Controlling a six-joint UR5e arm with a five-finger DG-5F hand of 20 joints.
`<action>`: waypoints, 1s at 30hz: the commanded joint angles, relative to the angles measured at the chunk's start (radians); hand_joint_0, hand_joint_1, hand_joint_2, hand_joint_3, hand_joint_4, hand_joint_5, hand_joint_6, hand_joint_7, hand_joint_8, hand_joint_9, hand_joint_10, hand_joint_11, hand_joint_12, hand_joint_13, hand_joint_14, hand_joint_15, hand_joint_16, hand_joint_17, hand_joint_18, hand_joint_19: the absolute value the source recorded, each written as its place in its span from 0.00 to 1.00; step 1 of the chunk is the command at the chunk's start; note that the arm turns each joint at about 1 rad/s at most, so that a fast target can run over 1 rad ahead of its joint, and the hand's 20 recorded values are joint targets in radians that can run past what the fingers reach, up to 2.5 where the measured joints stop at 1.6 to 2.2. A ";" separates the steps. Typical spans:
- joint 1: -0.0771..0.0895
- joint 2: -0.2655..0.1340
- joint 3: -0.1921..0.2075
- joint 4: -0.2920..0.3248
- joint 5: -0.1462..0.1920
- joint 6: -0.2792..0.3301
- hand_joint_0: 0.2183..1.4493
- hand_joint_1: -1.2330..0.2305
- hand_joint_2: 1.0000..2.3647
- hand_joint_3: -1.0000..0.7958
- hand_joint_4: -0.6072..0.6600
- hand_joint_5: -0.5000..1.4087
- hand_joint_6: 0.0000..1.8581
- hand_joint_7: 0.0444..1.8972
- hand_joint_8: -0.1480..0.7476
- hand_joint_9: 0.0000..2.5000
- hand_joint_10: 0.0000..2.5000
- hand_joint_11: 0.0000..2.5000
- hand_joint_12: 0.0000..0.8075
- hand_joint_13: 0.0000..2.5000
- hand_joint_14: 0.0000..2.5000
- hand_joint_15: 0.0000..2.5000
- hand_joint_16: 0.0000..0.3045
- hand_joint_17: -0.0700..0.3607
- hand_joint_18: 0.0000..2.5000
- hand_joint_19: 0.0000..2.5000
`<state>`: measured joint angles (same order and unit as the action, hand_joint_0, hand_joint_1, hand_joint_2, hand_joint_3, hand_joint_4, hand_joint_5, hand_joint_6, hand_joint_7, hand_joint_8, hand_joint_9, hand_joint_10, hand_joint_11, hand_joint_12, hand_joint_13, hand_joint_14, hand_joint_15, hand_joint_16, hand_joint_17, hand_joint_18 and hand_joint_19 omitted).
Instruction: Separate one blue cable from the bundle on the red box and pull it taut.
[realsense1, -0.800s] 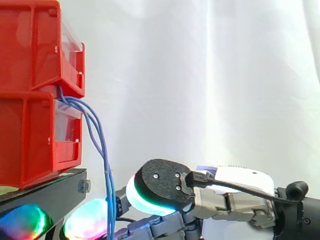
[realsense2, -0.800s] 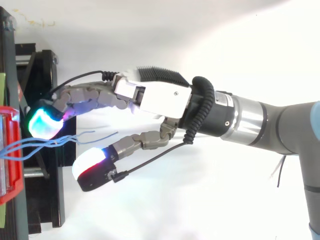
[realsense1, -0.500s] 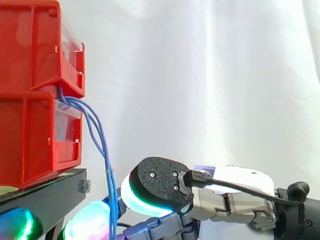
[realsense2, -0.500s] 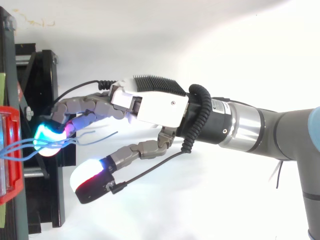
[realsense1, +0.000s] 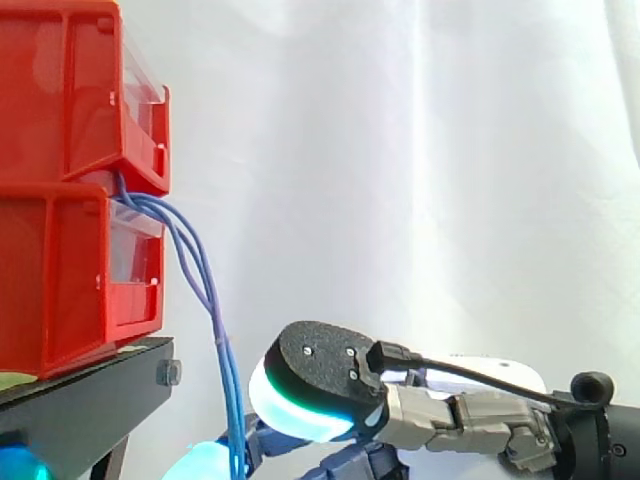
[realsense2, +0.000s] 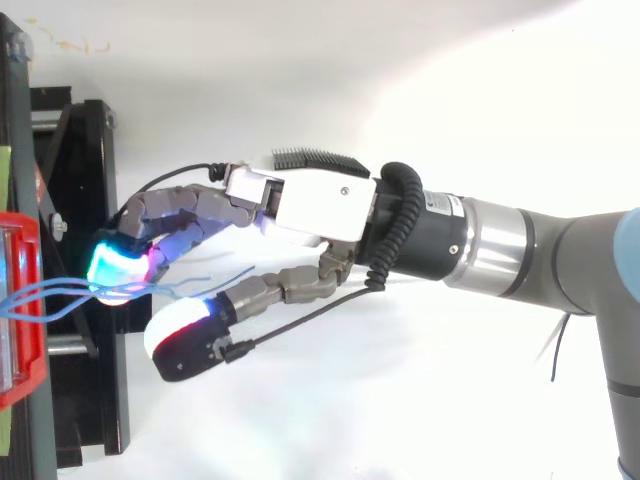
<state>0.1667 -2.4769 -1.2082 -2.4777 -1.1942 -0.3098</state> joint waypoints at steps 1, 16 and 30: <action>-0.006 0.006 0.012 -0.052 -0.004 0.023 0.26 0.50 0.00 0.30 0.68 0.21 0.27 0.55 0.53 0.32 0.00 0.15 0.48 0.23 0.00 0.11 0.17 0.43 0.20 0.15; -0.007 0.073 0.019 -0.107 -0.028 0.041 0.28 0.43 0.00 0.32 0.62 0.22 0.27 0.66 0.54 0.35 0.00 0.18 0.48 0.27 0.00 0.13 0.16 0.42 0.24 0.18; -0.004 0.073 0.042 -0.142 -0.028 0.044 0.29 0.36 0.01 0.40 0.57 0.20 0.34 0.64 0.54 0.35 0.00 0.20 0.48 0.28 0.01 0.14 0.16 0.41 0.25 0.18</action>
<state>0.1623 -2.4037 -1.1663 -2.6182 -1.2226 -0.2668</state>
